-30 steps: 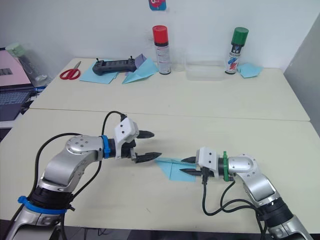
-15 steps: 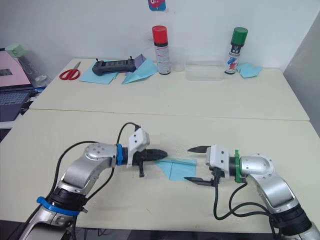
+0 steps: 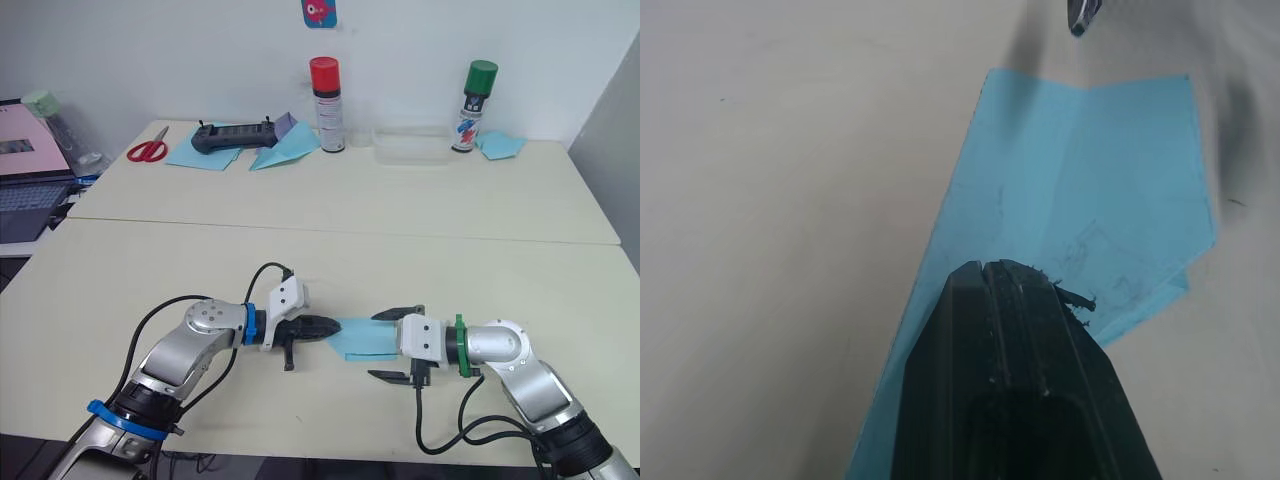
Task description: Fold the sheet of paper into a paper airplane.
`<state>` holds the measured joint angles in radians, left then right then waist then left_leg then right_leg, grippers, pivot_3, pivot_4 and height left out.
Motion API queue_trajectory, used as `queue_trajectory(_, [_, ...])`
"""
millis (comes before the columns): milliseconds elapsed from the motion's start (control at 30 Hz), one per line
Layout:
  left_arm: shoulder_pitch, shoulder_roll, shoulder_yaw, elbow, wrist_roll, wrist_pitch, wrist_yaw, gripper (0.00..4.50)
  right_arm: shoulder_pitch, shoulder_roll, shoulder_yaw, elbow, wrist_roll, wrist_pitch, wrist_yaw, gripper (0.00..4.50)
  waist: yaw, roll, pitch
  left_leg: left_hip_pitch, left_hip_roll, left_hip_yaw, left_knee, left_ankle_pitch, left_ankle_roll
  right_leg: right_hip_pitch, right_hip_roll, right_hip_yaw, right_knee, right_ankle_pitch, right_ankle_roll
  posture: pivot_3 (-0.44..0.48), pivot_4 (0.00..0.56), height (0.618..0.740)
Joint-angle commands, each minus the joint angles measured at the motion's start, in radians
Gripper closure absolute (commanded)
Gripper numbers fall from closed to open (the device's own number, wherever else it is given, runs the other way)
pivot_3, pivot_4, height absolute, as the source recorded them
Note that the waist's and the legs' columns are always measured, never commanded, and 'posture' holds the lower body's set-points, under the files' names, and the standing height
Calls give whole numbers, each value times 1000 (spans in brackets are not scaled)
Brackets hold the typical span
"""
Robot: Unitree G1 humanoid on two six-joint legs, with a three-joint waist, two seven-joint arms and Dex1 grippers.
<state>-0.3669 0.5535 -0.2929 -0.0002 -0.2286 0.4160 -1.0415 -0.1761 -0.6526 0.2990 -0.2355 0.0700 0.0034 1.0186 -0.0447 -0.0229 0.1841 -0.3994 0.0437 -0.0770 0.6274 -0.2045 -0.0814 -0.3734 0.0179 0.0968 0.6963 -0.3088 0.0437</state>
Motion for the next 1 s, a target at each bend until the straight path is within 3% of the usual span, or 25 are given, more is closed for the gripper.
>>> queue_trajectory(33, [-7,20,29,20,-22,73,-13,4478,-26,19,7,20,-26,-64,-17,0,-4,0,0,0,0,0,0,0,0,0,0,0,0,0,0,0,150,740])
queue_trajectory(267, [-43,39,43,47,-87,296,-15,4478,-97,115,59,123,-74,-148,-42,0,-15,0,0,0,0,0,-1,0,0,0,1,0,0,0,0,0,150,740])
queue_trajectory(367, [-48,38,33,51,-87,308,-18,4500,-118,138,72,151,-71,-166,-35,566,-15,0,0,0,0,0,-1,0,0,0,1,0,0,0,0,0,150,740])
queue_trajectory(633, [-58,38,34,57,-82,303,-13,4500,-136,170,65,171,-26,-142,-20,3611,-15,0,0,0,1,0,-1,0,0,0,0,0,1,0,0,0,150,740])
queue_trajectory(733, [-57,49,45,58,-76,272,-16,4500,-138,174,59,169,-13,-117,-16,4493,-15,0,0,0,1,0,-1,0,0,0,0,0,1,0,0,0,150,740])
queue_trajectory(1000, [-45,118,50,68,-67,212,-46,4500,-165,220,43,191,-13,22,-74,4493,-17,0,0,1,1,0,-2,0,0,-1,1,0,1,0,0,0,150,740])
